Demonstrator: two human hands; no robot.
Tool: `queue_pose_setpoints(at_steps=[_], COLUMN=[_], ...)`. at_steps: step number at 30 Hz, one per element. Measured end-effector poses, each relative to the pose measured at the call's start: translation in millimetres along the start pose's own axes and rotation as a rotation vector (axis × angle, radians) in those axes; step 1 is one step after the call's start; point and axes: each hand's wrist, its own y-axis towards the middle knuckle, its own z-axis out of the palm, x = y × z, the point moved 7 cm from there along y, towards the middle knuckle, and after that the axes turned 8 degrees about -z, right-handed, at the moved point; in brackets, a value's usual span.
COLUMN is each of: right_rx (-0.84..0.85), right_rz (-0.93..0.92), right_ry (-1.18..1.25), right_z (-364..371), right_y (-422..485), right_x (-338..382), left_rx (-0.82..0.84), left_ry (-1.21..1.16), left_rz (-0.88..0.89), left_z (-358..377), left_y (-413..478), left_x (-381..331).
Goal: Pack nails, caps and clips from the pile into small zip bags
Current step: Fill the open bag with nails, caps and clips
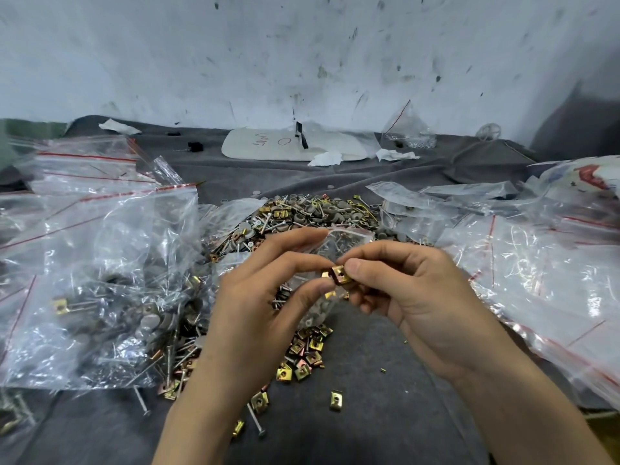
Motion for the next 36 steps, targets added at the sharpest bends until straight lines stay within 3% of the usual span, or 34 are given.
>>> queue_pose_setpoints(at_steps=[7, 12, 15, 22, 27, 32, 36], right_rx=[0.072, -0.057, 0.09, 0.147, 0.118, 0.017, 0.091], right_rz=[0.0, -0.056, -0.041, 0.175, 0.139, -0.158, -0.165], right_ry=[-0.059, -0.11, -0.163, -0.014, 0.03, -0.228, -0.557], right_z=[6, -23, -11, 0, 0, -11, -7], right_y=[-1, 4, -2, -9, -10, 1, 13], right_x=[2, 16, 19, 3, 2, 39, 43], left_rx=[0.006, -0.051, -0.05, -0.084, -0.12, -0.144, -0.142], left_ry=[0.073, 0.064, 0.053, 0.109, 0.143, 0.203, 0.209], left_rz=[0.053, 0.054, 0.076, 0.105, 0.131, 0.131, 0.14], left_z=[-1, -15, -13, -6, -1, 0, 4], left_y=[-1, -2, -2, -3, -4, -4, -5], left_x=[-8, -10, -15, -16, -17, -16, -17])
